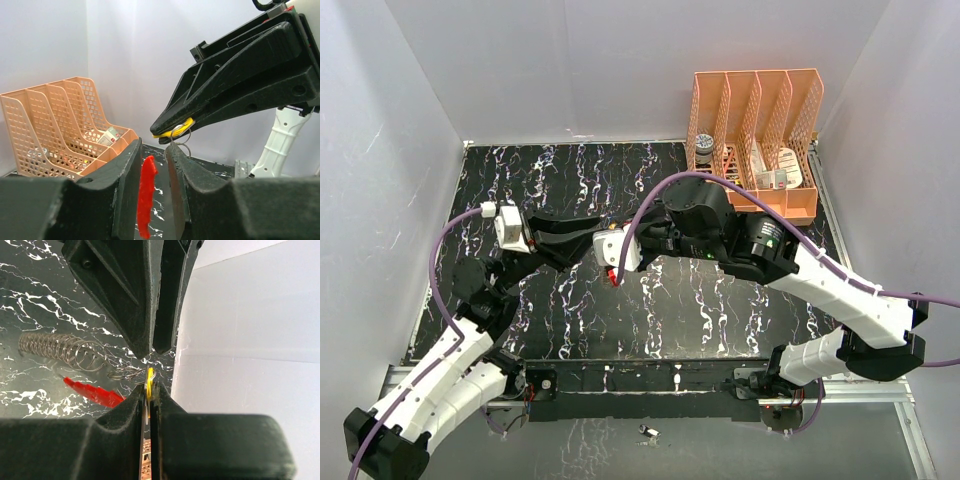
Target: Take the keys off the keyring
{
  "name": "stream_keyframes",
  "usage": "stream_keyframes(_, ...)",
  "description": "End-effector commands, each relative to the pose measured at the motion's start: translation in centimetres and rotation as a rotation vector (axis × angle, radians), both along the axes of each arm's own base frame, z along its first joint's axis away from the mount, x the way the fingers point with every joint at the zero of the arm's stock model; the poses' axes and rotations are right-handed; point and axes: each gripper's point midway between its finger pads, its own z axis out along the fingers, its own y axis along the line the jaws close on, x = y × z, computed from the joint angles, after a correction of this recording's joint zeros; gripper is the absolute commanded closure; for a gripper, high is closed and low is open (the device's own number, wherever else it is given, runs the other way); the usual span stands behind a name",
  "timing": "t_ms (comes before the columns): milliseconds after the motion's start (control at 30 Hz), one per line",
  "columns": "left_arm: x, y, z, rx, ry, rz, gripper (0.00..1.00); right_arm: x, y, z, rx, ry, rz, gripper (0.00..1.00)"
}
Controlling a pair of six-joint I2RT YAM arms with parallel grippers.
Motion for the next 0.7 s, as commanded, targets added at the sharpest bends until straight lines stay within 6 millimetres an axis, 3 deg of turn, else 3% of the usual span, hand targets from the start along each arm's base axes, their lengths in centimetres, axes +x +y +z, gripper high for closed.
stream_keyframes(0,-1.11,-0.09,1.49,-0.034,-0.052,-0.05,0.74,0.04,-0.06,3.52,0.112,-0.063,-0.004,1.0)
stream_keyframes(667,-1.42,-0.59,0.56,-0.028,-0.033,-0.097,0.75,0.24,0.27,3.6,0.116,-0.067,-0.007,1.0)
